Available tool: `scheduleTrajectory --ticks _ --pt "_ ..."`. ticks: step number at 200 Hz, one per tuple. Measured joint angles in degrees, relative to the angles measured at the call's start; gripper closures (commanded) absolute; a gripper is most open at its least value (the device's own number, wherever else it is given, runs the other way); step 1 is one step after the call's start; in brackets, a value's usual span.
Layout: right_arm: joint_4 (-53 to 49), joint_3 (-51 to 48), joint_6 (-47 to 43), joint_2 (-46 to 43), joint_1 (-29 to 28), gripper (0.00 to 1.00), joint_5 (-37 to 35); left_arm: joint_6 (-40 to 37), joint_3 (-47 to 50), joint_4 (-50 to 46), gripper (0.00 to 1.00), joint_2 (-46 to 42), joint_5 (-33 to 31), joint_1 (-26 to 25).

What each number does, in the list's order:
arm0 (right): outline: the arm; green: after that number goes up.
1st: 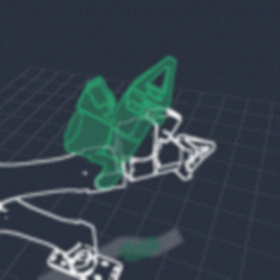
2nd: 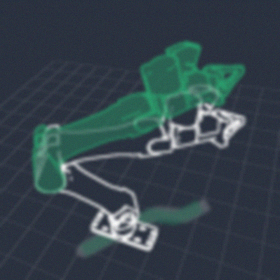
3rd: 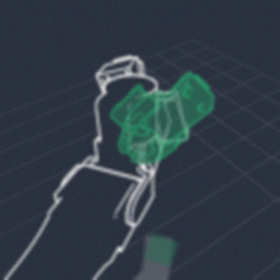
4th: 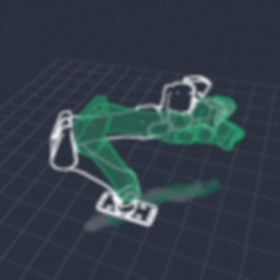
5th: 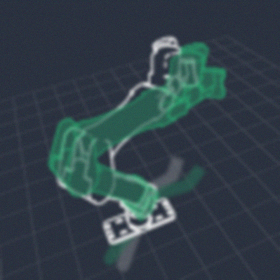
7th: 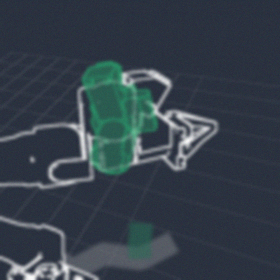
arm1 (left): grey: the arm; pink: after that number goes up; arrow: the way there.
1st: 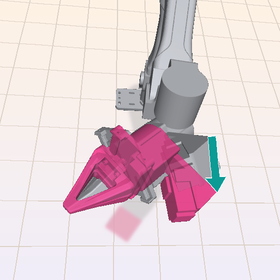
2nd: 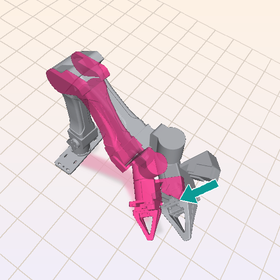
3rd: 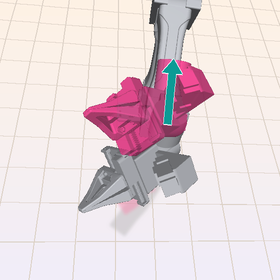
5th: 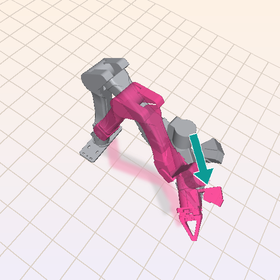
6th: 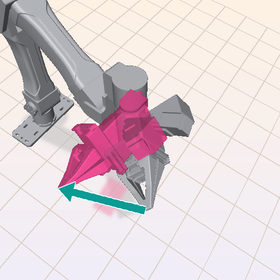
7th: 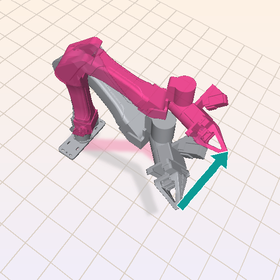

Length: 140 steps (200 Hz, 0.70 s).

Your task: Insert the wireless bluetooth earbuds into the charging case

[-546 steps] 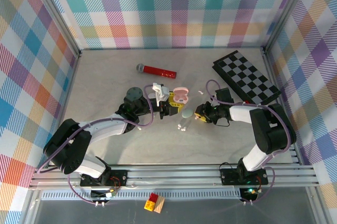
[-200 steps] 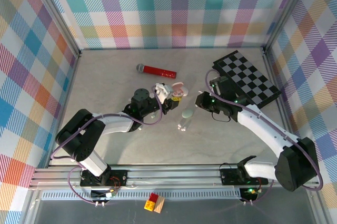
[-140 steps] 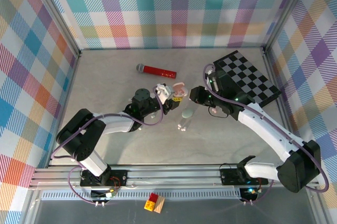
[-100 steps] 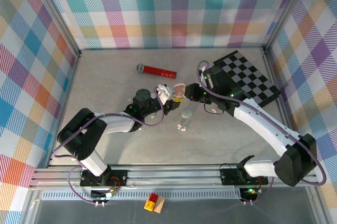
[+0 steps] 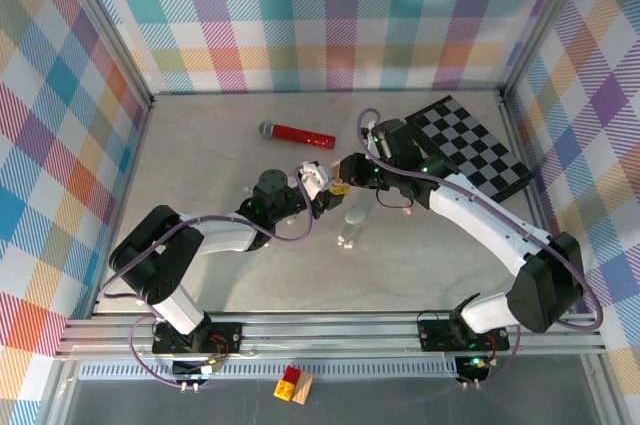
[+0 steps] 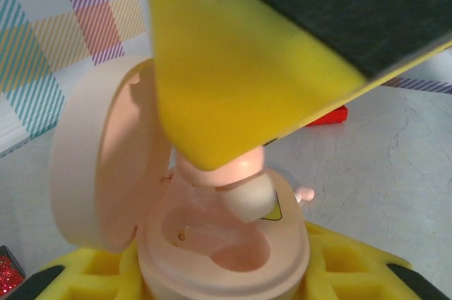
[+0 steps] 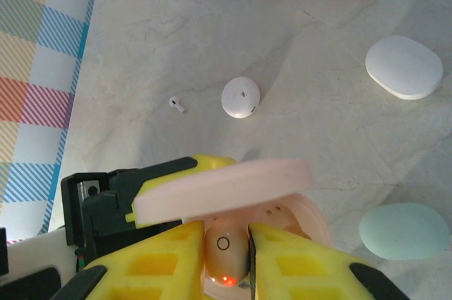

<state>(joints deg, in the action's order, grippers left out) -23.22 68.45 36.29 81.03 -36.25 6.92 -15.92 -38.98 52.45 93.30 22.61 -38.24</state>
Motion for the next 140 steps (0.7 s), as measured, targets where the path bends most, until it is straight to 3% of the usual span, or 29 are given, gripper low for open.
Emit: scheduleTrajectory --ticks 82,118,140 --pt "0.0 0.6 -0.3 1.0 -0.7 0.79 1.2 -0.2 -0.4 -0.7 0.67 0.0 -0.3 0.0" --pt "0.0 0.6 0.0 1.0 -1.0 0.63 1.3 -0.2 -0.7 -1.5 0.67 0.0 -0.3 0.0" --pt "0.1 0.6 -0.2 1.0 -1.0 0.59 1.2 0.0 -0.8 -1.6 0.67 0.0 -0.3 0.0"
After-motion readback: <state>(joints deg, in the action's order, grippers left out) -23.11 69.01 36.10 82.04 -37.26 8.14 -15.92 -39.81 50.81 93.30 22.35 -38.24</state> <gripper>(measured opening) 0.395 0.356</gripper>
